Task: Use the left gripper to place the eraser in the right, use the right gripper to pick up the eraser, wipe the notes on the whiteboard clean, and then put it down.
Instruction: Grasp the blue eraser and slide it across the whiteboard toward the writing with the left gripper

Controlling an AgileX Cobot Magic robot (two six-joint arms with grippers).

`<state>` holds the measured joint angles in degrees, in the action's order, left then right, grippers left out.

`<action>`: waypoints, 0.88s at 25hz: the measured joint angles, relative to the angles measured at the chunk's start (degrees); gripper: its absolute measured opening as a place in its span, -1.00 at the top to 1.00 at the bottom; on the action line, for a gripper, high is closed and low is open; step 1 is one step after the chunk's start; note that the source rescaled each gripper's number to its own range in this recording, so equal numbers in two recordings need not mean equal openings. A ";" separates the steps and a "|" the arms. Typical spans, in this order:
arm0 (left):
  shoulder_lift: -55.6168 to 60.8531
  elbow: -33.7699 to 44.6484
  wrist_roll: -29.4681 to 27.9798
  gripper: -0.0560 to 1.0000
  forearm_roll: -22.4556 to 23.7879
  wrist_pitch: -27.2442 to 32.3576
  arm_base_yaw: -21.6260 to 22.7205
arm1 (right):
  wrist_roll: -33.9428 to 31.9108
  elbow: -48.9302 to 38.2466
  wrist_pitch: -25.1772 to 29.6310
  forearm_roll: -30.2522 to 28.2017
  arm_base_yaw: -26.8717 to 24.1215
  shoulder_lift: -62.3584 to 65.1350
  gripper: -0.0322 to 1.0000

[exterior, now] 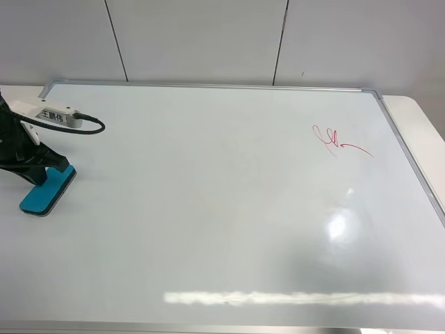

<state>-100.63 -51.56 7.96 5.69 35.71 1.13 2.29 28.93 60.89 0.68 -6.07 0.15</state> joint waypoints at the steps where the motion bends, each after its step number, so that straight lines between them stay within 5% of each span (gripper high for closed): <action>1: -0.13 0.00 0.00 0.88 0.02 -0.48 0.07 | 0.00 0.00 0.00 0.00 0.00 0.00 -1.00; 7: -3.15 -0.24 0.01 0.88 0.66 -4.38 0.56 | 0.00 0.00 0.00 0.00 0.00 0.00 -1.00; 14: -5.84 -1.59 -0.23 0.88 -2.05 -2.36 -0.16 | 0.00 0.00 0.00 -0.04 0.00 0.00 -1.00; 22: -6.80 -1.93 -9.82 0.88 -23.10 -5.29 -7.89 | 0.00 0.00 -0.05 -0.04 0.00 0.00 -1.00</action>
<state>-107.43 -53.49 -1.85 -17.41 30.42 -6.76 2.29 28.93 60.84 0.64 -6.07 0.15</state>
